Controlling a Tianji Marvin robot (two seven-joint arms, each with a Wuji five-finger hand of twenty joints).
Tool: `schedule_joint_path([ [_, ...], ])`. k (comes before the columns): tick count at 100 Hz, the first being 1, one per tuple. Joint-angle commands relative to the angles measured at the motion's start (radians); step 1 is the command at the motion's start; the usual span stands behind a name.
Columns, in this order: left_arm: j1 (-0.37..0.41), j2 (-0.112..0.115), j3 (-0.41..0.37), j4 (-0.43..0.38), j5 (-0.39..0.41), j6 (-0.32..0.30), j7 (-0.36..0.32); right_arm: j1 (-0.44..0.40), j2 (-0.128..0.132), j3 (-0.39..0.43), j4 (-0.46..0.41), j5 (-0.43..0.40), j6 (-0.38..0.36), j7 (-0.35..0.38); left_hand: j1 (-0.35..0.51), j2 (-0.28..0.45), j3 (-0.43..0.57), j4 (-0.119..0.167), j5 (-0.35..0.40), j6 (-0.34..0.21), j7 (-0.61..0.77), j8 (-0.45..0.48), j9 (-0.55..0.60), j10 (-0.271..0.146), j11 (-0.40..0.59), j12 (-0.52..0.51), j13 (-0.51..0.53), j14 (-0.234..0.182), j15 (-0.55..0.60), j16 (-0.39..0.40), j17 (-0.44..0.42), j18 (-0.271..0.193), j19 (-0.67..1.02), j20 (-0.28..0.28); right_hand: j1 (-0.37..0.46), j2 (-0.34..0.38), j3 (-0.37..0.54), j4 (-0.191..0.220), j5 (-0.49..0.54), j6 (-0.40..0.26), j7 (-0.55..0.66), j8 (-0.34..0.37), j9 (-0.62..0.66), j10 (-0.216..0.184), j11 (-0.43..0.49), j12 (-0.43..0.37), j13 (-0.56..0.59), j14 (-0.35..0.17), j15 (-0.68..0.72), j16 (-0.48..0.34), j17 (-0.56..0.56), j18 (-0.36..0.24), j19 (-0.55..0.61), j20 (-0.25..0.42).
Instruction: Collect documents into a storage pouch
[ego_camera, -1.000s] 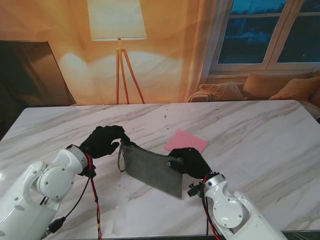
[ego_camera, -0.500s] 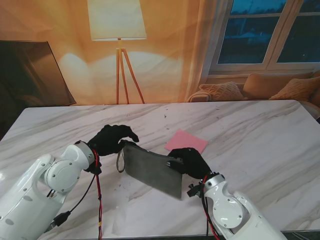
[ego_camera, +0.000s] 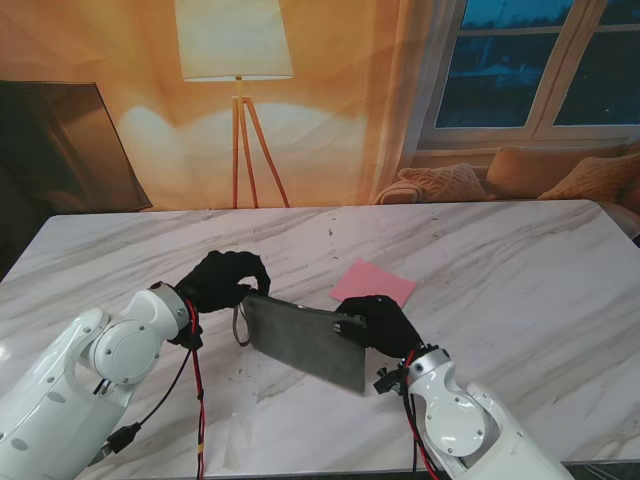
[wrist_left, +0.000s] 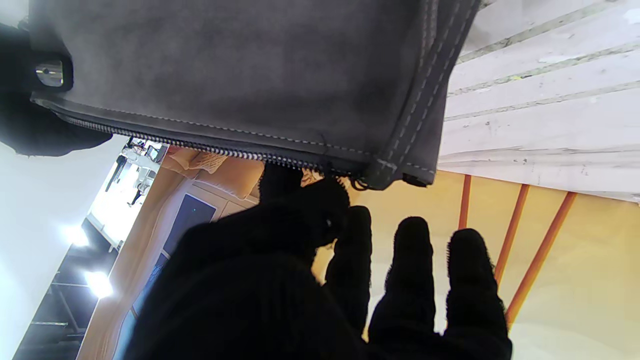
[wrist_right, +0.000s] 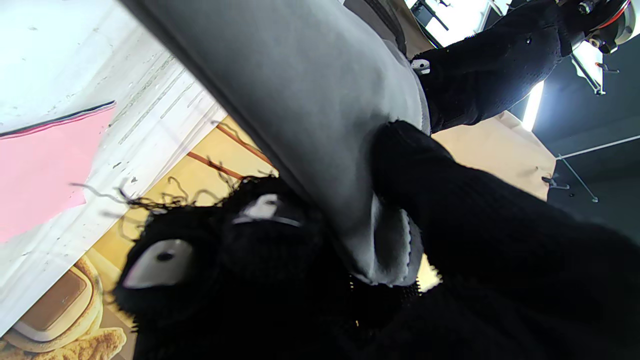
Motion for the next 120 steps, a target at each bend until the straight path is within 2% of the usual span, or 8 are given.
schedule_joint_path([
  [1, 0.006, 0.0, -0.003, -0.009, 0.01, 0.004, -0.02, -0.002, -0.002, -0.001, -0.003, -0.001, 0.008, 0.011, 0.05, -0.013, 0.031, -0.026, 0.034, 0.012, 0.067, 0.048, 0.024, 0.003, 0.022, 0.021, -0.004, 0.003, 0.006, 0.006, -0.014, -0.004, 0.022, 0.017, 0.041, 0.072, 0.092, 0.071, 0.103, -0.189, 0.173, 0.057, 0.028, 0.017, 0.011, 0.009, -0.01, -0.093, -0.005, 0.013, 0.001, -0.037, 0.027, 0.018],
  [22, 0.02, -0.001, -0.011, -0.019, 0.014, 0.013, -0.016, -0.003, -0.002, -0.001, -0.004, 0.0, 0.016, 0.012, 0.047, -0.012, 0.037, -0.024, 0.024, 0.009, 0.064, 0.057, 0.031, 0.003, 0.025, 0.028, 0.001, 0.007, 0.012, 0.007, -0.014, -0.003, 0.036, 0.013, 0.041, 0.073, 0.091, 0.071, 0.102, -0.189, 0.173, 0.057, 0.027, 0.017, 0.012, 0.009, -0.01, -0.093, -0.005, 0.014, 0.001, -0.037, 0.027, 0.017],
  [37, 0.036, -0.006, -0.022, -0.027, 0.012, 0.008, 0.016, -0.003, -0.001, -0.001, -0.006, 0.001, 0.018, 0.014, 0.024, -0.008, 0.065, 0.004, -0.024, 0.01, -0.022, 0.022, 0.033, 0.002, 0.025, 0.03, 0.009, 0.011, 0.022, 0.012, -0.014, -0.001, 0.06, 0.013, 0.042, 0.072, 0.091, 0.072, 0.101, -0.189, 0.173, 0.057, 0.027, 0.017, 0.012, 0.008, -0.01, -0.093, -0.005, 0.015, 0.001, -0.037, 0.027, 0.017],
  [77, 0.041, -0.012, -0.024, -0.024, 0.016, -0.004, 0.05, 0.0, -0.001, -0.004, -0.001, 0.002, 0.008, 0.016, 0.02, -0.011, 0.076, 0.003, -0.061, 0.005, -0.113, -0.037, 0.036, 0.0, 0.027, 0.029, 0.012, 0.012, 0.031, 0.014, -0.016, 0.004, 0.096, 0.007, 0.042, 0.071, 0.092, 0.072, 0.101, -0.19, 0.174, 0.06, 0.027, 0.018, 0.012, 0.008, -0.01, -0.092, -0.005, 0.016, 0.001, -0.037, 0.027, 0.017],
  [93, 0.039, -0.011, -0.018, -0.02, 0.01, 0.0, 0.042, 0.0, -0.001, -0.005, 0.0, 0.0, 0.005, 0.014, 0.019, -0.011, 0.075, 0.003, -0.037, 0.003, -0.116, -0.048, 0.037, 0.002, 0.026, 0.028, 0.013, 0.014, 0.031, 0.014, -0.016, 0.004, 0.098, 0.004, 0.042, 0.071, 0.092, 0.072, 0.1, -0.189, 0.175, 0.06, 0.028, 0.018, 0.012, 0.008, -0.01, -0.091, -0.005, 0.016, 0.001, -0.037, 0.027, 0.017],
  [120, 0.038, -0.01, -0.009, -0.016, 0.004, 0.007, 0.034, 0.0, -0.002, -0.004, 0.0, 0.0, 0.011, 0.012, 0.03, -0.01, 0.076, 0.003, 0.041, -0.001, -0.027, -0.013, 0.051, 0.003, 0.028, 0.029, 0.017, 0.018, 0.03, 0.013, -0.017, 0.004, 0.1, -0.001, 0.042, 0.071, 0.092, 0.072, 0.1, -0.189, 0.174, 0.06, 0.028, 0.018, 0.013, 0.008, -0.009, -0.091, -0.005, 0.016, 0.001, -0.038, 0.027, 0.017],
])
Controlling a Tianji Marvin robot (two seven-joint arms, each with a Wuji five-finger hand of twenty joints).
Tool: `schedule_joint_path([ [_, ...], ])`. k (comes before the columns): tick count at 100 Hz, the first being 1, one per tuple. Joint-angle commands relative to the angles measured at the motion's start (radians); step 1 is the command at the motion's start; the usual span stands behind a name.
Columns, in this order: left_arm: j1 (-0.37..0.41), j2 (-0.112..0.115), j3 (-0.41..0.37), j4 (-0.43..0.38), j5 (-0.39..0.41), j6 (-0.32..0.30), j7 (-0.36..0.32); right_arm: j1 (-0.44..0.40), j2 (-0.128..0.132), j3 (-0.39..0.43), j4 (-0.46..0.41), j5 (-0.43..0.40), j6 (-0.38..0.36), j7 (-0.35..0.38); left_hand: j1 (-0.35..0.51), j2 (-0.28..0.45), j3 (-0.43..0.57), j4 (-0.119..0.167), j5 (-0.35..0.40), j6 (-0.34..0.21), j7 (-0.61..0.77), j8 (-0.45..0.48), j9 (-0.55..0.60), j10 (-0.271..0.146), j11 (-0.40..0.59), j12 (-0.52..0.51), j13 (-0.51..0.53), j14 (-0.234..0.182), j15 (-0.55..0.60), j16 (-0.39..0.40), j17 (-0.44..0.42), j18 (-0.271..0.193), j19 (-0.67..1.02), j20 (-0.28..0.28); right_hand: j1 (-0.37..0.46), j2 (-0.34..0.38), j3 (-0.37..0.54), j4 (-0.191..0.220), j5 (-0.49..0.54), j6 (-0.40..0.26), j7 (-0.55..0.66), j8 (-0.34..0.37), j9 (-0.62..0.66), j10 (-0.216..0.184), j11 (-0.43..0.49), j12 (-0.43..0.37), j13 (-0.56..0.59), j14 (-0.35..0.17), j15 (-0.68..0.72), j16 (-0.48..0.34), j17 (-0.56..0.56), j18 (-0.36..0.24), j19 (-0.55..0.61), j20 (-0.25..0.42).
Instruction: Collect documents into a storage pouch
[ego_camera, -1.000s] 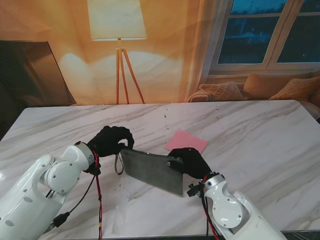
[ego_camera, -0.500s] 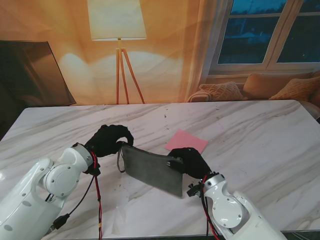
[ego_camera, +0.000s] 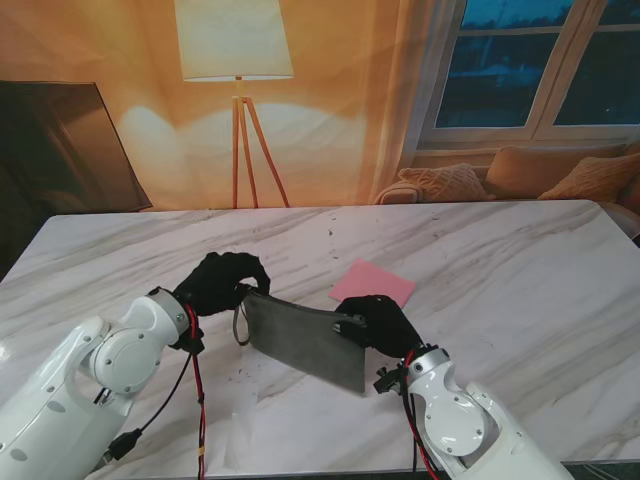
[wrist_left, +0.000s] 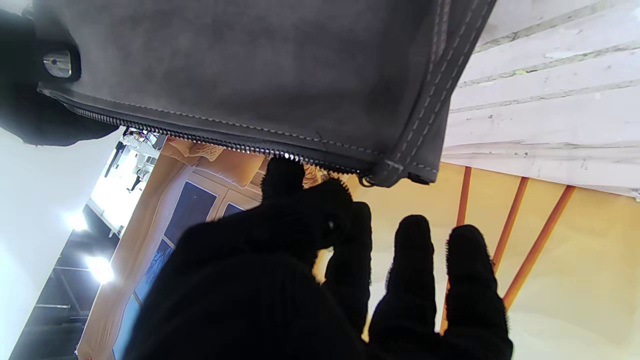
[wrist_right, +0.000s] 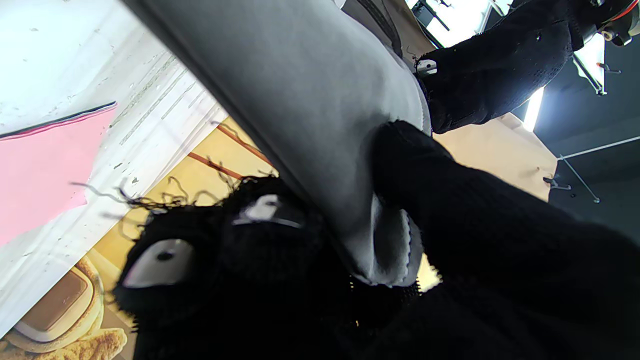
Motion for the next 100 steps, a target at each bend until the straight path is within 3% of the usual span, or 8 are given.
schedule_joint_path([
  [1, 0.003, -0.002, 0.003, 0.002, -0.001, 0.004, -0.016, -0.002, -0.002, -0.001, 0.0, -0.001, 0.007, 0.012, 0.033, -0.003, 0.04, 0.005, 0.04, -0.012, 0.028, 0.017, 0.033, 0.006, 0.008, 0.006, 0.017, 0.009, 0.004, 0.004, -0.017, 0.0, 0.012, -0.001, 0.042, 0.071, 0.092, 0.072, 0.1, -0.188, 0.174, 0.055, 0.028, 0.018, 0.013, 0.008, -0.009, -0.091, -0.005, 0.007, 0.001, -0.037, 0.029, 0.016],
  [44, 0.011, 0.0, 0.0, -0.002, 0.024, -0.002, -0.017, 0.0, -0.003, -0.001, 0.0, 0.004, 0.018, 0.012, 0.045, 0.01, 0.015, 0.003, 0.144, -0.018, 0.026, -0.019, 0.048, -0.002, 0.003, 0.005, 0.018, 0.008, 0.003, 0.004, -0.017, 0.0, 0.01, -0.005, 0.041, 0.072, 0.093, 0.072, 0.098, -0.185, 0.174, 0.054, 0.028, 0.019, 0.013, 0.008, -0.008, -0.092, -0.006, 0.007, 0.001, -0.037, 0.03, 0.016],
  [100, 0.028, 0.009, 0.003, 0.003, 0.121, -0.034, -0.018, 0.002, -0.004, 0.001, 0.003, 0.008, 0.019, 0.011, -0.028, -0.01, 0.018, -0.017, 0.144, -0.01, -0.166, -0.194, 0.041, -0.002, -0.024, -0.023, 0.01, 0.008, -0.005, 0.0, -0.017, 0.002, 0.003, -0.009, 0.037, 0.07, 0.096, 0.071, 0.094, -0.183, 0.176, 0.049, 0.027, 0.019, 0.014, 0.006, -0.006, -0.091, -0.005, 0.007, 0.004, -0.036, 0.031, 0.015],
])
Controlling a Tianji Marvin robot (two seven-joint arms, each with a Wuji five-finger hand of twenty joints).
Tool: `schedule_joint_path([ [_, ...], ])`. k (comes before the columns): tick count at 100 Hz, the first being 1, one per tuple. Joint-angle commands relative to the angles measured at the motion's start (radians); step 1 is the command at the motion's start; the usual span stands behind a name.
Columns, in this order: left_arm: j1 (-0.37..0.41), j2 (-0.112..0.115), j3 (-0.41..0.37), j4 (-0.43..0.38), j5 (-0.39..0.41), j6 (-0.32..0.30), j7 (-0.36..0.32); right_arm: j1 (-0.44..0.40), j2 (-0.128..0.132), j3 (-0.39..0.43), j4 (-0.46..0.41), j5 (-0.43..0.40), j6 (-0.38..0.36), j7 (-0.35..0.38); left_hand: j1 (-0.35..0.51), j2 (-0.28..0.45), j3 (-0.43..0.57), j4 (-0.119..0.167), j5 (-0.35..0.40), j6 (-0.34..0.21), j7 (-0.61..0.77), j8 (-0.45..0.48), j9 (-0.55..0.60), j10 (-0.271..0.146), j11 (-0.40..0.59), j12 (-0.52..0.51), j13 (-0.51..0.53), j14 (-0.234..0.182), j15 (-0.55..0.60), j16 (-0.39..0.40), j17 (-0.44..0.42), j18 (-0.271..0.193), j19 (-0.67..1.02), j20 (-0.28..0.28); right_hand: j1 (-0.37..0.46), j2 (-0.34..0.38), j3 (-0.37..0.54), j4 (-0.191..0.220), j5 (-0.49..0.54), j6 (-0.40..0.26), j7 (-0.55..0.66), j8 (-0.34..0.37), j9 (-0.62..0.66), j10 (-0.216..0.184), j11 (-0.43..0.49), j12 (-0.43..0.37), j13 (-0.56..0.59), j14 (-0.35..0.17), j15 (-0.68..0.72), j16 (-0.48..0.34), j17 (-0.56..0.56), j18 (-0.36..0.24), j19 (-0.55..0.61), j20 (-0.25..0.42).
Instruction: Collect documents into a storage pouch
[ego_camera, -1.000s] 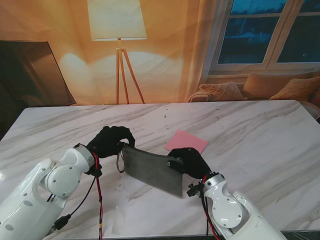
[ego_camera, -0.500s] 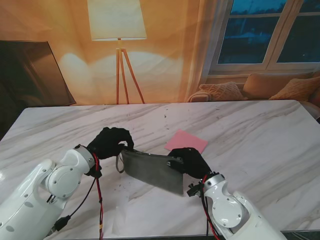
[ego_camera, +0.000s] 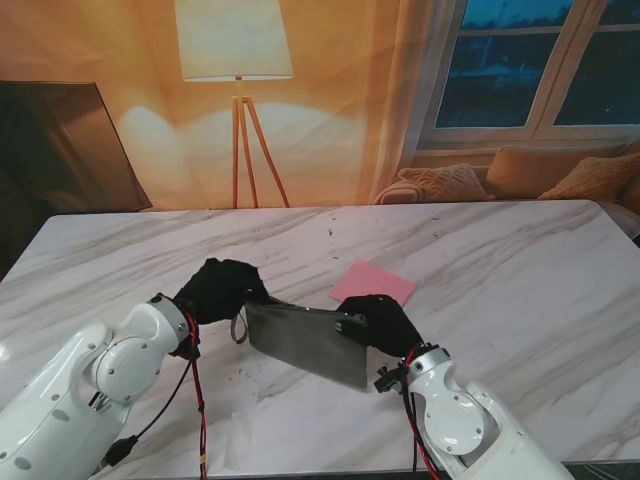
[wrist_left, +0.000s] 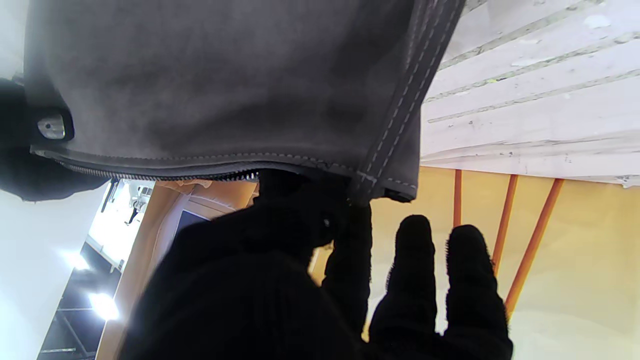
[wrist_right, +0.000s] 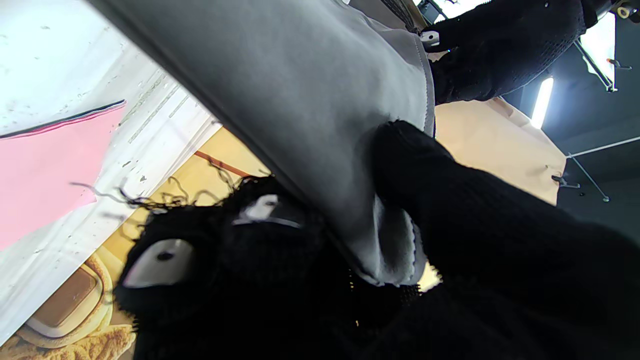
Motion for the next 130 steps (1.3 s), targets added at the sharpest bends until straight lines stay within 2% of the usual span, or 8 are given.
schedule_joint_path([
  [1, 0.008, 0.003, 0.002, 0.004, 0.011, -0.005, -0.018, 0.001, -0.003, 0.0, 0.001, 0.003, 0.002, 0.012, -0.002, -0.01, 0.017, -0.017, 0.022, 0.006, -0.014, -0.027, 0.007, -0.003, -0.02, -0.018, 0.009, 0.0, -0.005, 0.0, -0.017, 0.001, 0.002, -0.008, 0.037, 0.07, 0.096, 0.07, 0.094, -0.183, 0.175, 0.049, 0.027, 0.019, 0.014, 0.006, -0.006, -0.091, -0.005, 0.006, 0.004, -0.036, 0.032, 0.015],
  [23, 0.009, 0.01, -0.002, 0.006, 0.059, -0.031, -0.034, 0.002, -0.003, 0.001, 0.005, 0.003, -0.004, 0.011, -0.12, -0.081, 0.005, -0.073, -0.044, 0.016, -0.088, -0.061, -0.023, 0.005, -0.04, -0.03, -0.006, 0.002, -0.019, -0.003, -0.018, 0.0, -0.017, -0.014, 0.035, 0.068, 0.096, 0.069, 0.094, -0.186, 0.175, 0.047, 0.028, 0.017, 0.013, 0.005, -0.006, -0.091, -0.005, 0.006, 0.004, -0.036, 0.032, 0.015],
  [41, 0.015, 0.018, -0.013, 0.011, 0.102, -0.059, -0.056, 0.002, -0.004, 0.001, 0.006, 0.003, -0.003, 0.009, -0.31, -0.064, 0.01, -0.018, -0.088, 0.039, -0.172, -0.053, -0.071, 0.009, -0.091, -0.05, -0.02, 0.019, -0.044, -0.006, -0.019, 0.003, -0.062, -0.004, 0.034, 0.068, 0.098, 0.069, 0.094, -0.187, 0.176, 0.046, 0.028, 0.017, 0.013, 0.005, -0.006, -0.091, -0.005, 0.006, 0.004, -0.036, 0.032, 0.015],
  [65, 0.017, 0.017, -0.024, 0.029, 0.125, -0.057, -0.034, 0.003, -0.004, 0.004, 0.008, 0.003, -0.003, 0.009, -0.31, -0.089, -0.011, -0.021, -0.088, 0.048, -0.162, -0.025, -0.157, 0.009, -0.128, -0.076, -0.02, 0.032, -0.048, 0.005, -0.018, -0.002, -0.036, 0.031, 0.035, 0.067, 0.1, 0.069, 0.095, -0.187, 0.178, 0.046, 0.028, 0.015, 0.014, 0.005, -0.009, -0.091, -0.007, 0.005, 0.001, -0.037, 0.03, 0.014],
  [88, 0.011, 0.015, -0.022, 0.051, 0.148, -0.048, -0.014, 0.004, -0.004, 0.004, 0.01, 0.003, -0.004, 0.009, -0.239, -0.171, -0.016, -0.074, -0.077, 0.049, -0.021, -0.015, -0.164, 0.032, -0.048, 0.0, 0.002, 0.049, 0.014, 0.052, -0.014, -0.008, 0.036, 0.042, 0.035, 0.067, 0.101, 0.069, 0.097, -0.189, 0.179, 0.047, 0.029, 0.015, 0.013, 0.005, -0.009, -0.09, -0.009, 0.004, -0.001, -0.037, 0.027, 0.013],
  [109, -0.009, 0.007, 0.004, 0.09, 0.086, -0.032, 0.019, 0.004, -0.004, 0.003, 0.01, 0.008, -0.004, 0.011, -0.163, -0.219, -0.007, -0.102, -0.033, 0.056, 0.117, -0.064, 0.201, 0.06, 0.02, 0.009, 0.248, 0.141, 0.14, 0.074, 0.148, 0.066, 0.225, 0.05, 0.03, 0.07, 0.098, 0.068, 0.092, -0.192, 0.177, 0.046, 0.027, 0.014, 0.013, 0.005, -0.011, -0.09, -0.011, 0.004, -0.003, -0.037, 0.025, 0.012],
  [118, -0.02, 0.002, 0.02, 0.105, 0.052, -0.028, 0.032, 0.003, -0.004, 0.002, 0.009, 0.012, 0.0, 0.013, -0.133, -0.227, 0.017, -0.107, -0.009, 0.059, 0.131, -0.084, 0.308, 0.061, 0.071, 0.02, 0.339, 0.141, 0.245, 0.109, 0.214, 0.07, 0.344, 0.057, 0.027, 0.075, 0.092, 0.067, 0.088, -0.199, 0.176, 0.045, 0.023, 0.006, 0.01, 0.004, -0.025, -0.081, -0.038, -0.006, -0.021, -0.032, 0.003, 0.004],
  [130, -0.028, -0.003, 0.033, 0.122, 0.047, -0.034, 0.069, 0.002, -0.003, 0.004, 0.005, 0.019, 0.014, 0.023, -0.052, -0.23, 0.039, -0.117, 0.044, 0.06, 0.211, -0.114, 0.533, 0.047, 0.018, 0.316, 0.465, 0.138, 0.47, 0.21, 0.333, 0.062, 0.48, 0.083, 0.028, 0.079, 0.077, 0.066, 0.072, -0.209, 0.165, 0.035, 0.011, -0.01, -0.013, -0.013, -0.066, -0.049, -0.104, -0.026, -0.073, -0.012, -0.046, -0.014],
])
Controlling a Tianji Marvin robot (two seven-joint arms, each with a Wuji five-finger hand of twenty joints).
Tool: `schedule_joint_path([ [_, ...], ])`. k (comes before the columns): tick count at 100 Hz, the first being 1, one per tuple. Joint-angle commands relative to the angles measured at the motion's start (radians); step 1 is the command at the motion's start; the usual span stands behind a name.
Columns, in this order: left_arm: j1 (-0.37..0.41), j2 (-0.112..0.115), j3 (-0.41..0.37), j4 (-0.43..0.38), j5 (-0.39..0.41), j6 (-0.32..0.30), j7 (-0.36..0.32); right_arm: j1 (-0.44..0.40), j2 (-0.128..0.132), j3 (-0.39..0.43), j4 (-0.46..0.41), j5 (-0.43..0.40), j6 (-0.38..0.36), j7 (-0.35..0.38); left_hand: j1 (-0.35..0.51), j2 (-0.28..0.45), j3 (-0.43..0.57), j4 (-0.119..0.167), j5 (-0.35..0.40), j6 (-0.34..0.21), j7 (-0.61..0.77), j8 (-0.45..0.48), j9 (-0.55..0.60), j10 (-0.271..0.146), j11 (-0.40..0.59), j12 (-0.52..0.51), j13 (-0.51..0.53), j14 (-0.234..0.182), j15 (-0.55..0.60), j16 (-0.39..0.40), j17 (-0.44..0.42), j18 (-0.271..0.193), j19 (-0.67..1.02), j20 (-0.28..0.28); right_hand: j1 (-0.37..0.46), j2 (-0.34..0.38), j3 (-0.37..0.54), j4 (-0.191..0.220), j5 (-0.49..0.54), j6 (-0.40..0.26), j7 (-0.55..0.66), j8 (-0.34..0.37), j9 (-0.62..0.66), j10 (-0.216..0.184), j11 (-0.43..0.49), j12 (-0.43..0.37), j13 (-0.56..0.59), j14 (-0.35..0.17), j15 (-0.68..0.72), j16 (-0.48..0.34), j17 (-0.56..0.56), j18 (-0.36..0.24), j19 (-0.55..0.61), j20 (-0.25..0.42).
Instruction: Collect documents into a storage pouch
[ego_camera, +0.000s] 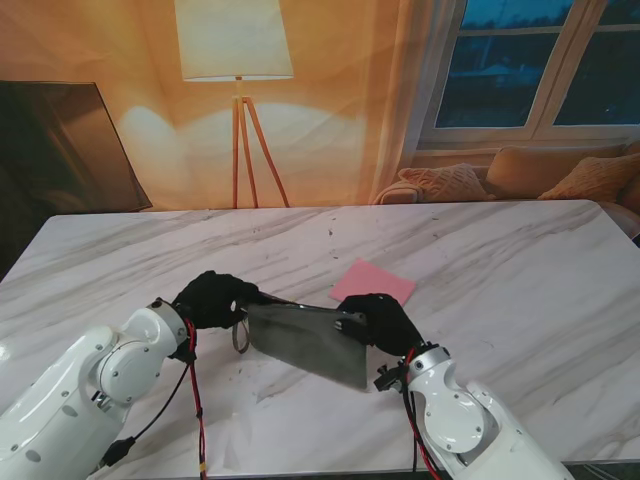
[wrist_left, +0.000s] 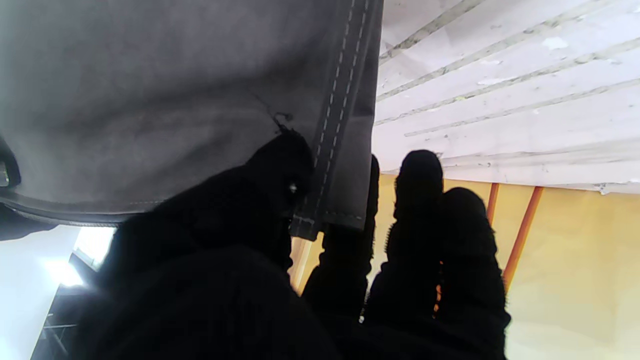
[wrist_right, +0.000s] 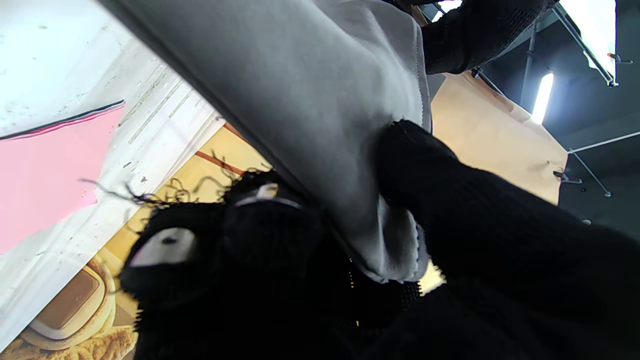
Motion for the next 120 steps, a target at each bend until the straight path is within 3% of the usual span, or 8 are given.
schedule_joint_path([
  [1, 0.002, -0.009, 0.005, 0.018, 0.012, -0.001, 0.009, -0.004, 0.001, 0.003, -0.005, 0.006, 0.019, 0.021, 0.071, -0.029, 0.038, -0.032, 0.039, 0.094, 0.057, -0.018, 0.15, -0.015, 0.003, 0.147, 0.057, 0.024, 0.104, 0.052, 0.048, -0.016, 0.066, 0.036, 0.043, 0.078, 0.075, 0.065, 0.071, -0.196, 0.158, 0.032, 0.01, 0.0, -0.01, -0.015, -0.048, -0.044, -0.062, -0.025, -0.032, -0.011, -0.016, -0.015],
  [10, 0.003, -0.011, 0.004, 0.02, 0.02, -0.009, 0.027, -0.003, 0.001, 0.003, -0.003, 0.007, 0.028, 0.023, 0.078, -0.023, 0.031, -0.035, 0.07, 0.094, 0.09, -0.029, 0.196, -0.015, 0.052, 0.219, 0.097, 0.024, 0.206, 0.101, 0.088, -0.023, 0.099, 0.055, 0.04, 0.08, 0.07, 0.06, 0.056, -0.2, 0.151, 0.012, -0.003, -0.01, -0.041, -0.04, -0.088, -0.021, -0.102, -0.031, -0.077, -0.003, -0.042, -0.022],
  [21, 0.014, -0.013, -0.007, 0.015, 0.029, -0.006, 0.046, 0.008, 0.002, -0.002, 0.013, -0.014, 0.032, 0.019, 0.072, -0.029, 0.049, -0.037, 0.075, 0.103, 0.104, -0.031, 0.194, -0.005, 0.093, 0.262, 0.09, 0.027, 0.247, 0.14, 0.064, -0.022, 0.103, 0.079, 0.034, 0.071, 0.069, 0.051, 0.021, -0.202, 0.161, -0.042, -0.029, -0.023, -0.088, -0.066, -0.139, -0.008, -0.153, -0.028, -0.133, 0.0, -0.076, -0.022],
  [40, 0.027, -0.017, -0.027, 0.019, 0.111, -0.045, 0.145, 0.019, 0.005, -0.01, 0.027, -0.019, 0.05, 0.031, 0.066, -0.037, 0.073, -0.036, 0.079, 0.086, 0.141, -0.017, 0.18, 0.014, 0.147, 0.315, 0.084, 0.022, 0.296, 0.199, 0.049, -0.026, 0.11, 0.138, -0.039, -0.025, 0.128, 0.028, -0.101, -0.21, 0.186, -0.137, -0.119, -0.039, -0.195, -0.088, -0.254, 0.002, -0.293, -0.043, -0.252, -0.007, -0.166, -0.01],
  [59, 0.034, -0.019, -0.039, 0.02, 0.179, -0.065, 0.222, 0.024, 0.005, -0.013, 0.031, -0.032, 0.063, 0.028, 0.002, -0.099, 0.172, -0.04, 0.12, 0.082, 0.154, -0.044, 0.236, -0.017, 0.184, 0.254, 0.134, 0.01, 0.308, 0.198, 0.094, -0.039, 0.118, 0.183, -0.142, -0.094, 0.179, 0.007, -0.235, -0.193, 0.132, -0.158, -0.299, -0.06, -0.207, -0.151, -0.384, -0.009, -0.428, -0.068, -0.375, -0.031, -0.272, 0.021],
  [76, 0.039, -0.02, -0.039, 0.031, 0.229, -0.054, 0.288, 0.026, 0.006, -0.011, 0.03, -0.036, 0.087, 0.034, -0.002, -0.105, 0.181, -0.04, 0.123, 0.08, 0.154, -0.052, 0.235, -0.02, 0.184, 0.253, 0.129, 0.009, 0.305, 0.195, 0.089, -0.038, 0.113, 0.178, -0.224, -0.087, 0.221, 0.041, -0.294, -0.144, -0.003, -0.109, -0.453, -0.068, -0.229, -0.222, -0.502, -0.018, -0.537, -0.081, -0.484, -0.052, -0.371, 0.04],
  [92, 0.05, -0.021, -0.044, 0.027, 0.233, -0.031, 0.298, 0.031, 0.005, -0.011, 0.029, -0.036, 0.11, 0.03, 0.006, -0.085, 0.149, -0.044, 0.11, 0.074, 0.143, -0.069, 0.221, -0.042, 0.154, 0.245, 0.111, 0.008, 0.277, 0.18, 0.082, -0.045, 0.102, 0.162, -0.297, -0.05, 0.231, 0.15, -0.338, -0.113, -0.108, -0.025, -0.55, -0.066, -0.236, -0.242, -0.589, -0.024, -0.589, -0.094, -0.56, -0.069, -0.446, 0.058],
  [120, 0.065, -0.025, -0.045, 0.034, 0.217, -0.003, 0.308, 0.037, 0.007, 0.004, 0.019, -0.03, 0.154, 0.047, 0.024, -0.072, 0.121, -0.044, 0.111, 0.068, 0.128, -0.081, 0.22, -0.059, 0.113, 0.233, 0.108, 0.003, 0.274, 0.176, 0.081, -0.048, 0.103, 0.151, -0.347, -0.037, 0.209, 0.153, -0.424, -0.085, -0.154, -0.016, -0.63, -0.068, -0.256, -0.254, -0.652, -0.02, -0.633, -0.108, -0.619, -0.078, -0.503, 0.053],
])
